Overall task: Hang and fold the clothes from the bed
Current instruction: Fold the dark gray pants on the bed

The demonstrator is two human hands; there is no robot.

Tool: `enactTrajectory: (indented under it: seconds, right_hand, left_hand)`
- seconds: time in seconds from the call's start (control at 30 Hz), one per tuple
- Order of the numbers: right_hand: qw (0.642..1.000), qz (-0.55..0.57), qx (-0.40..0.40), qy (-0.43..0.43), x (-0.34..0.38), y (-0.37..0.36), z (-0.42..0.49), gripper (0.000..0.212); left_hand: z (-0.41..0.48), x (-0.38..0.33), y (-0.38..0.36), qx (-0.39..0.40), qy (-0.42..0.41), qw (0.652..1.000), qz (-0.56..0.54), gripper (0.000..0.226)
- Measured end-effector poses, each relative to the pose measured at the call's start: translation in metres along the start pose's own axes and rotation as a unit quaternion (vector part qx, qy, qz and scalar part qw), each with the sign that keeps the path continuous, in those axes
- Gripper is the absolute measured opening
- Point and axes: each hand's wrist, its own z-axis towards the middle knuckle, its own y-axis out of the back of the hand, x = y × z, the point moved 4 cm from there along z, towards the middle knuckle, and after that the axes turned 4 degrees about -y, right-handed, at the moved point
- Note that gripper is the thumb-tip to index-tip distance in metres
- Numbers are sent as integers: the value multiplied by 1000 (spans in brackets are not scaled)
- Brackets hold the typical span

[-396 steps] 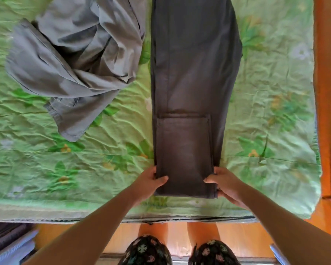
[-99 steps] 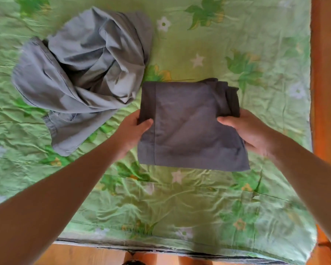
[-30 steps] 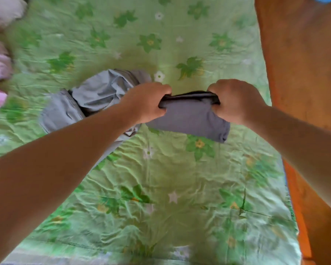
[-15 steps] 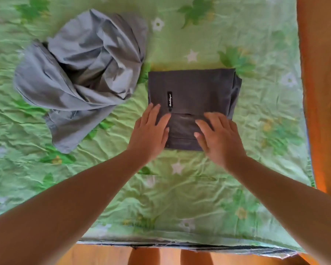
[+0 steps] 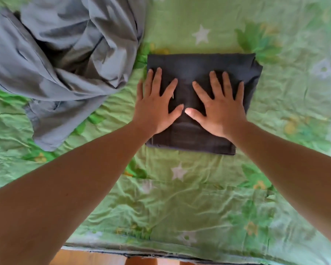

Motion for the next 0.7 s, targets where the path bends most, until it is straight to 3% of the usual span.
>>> enactTrajectory:
  seconds: [0.13, 0.37, 0.47, 0.6, 0.7]
  right_hand:
    - [998, 6, -62, 5, -8, 30, 20, 75]
    - [999, -31, -27, -6, -21, -6, 48, 76]
    - [997, 3, -45, -69, -18, 2, 24, 72]
    - [949, 204, -43, -235, -22, 18, -30, 77]
    - [838, 431, 9, -333, -35, 25, -43, 68]
  left_hand:
    - [23, -5, 25, -60, -34, 998, 3, 68]
    - [49, 0, -10, -28, -30, 999, 30, 68]
    - [28, 3, 3, -59, 47, 993, -85, 65]
    - [-33, 3, 17, -68, 186, 916, -350, 71]
    - [-47, 3, 28, -39, 213, 828, -517, 69]
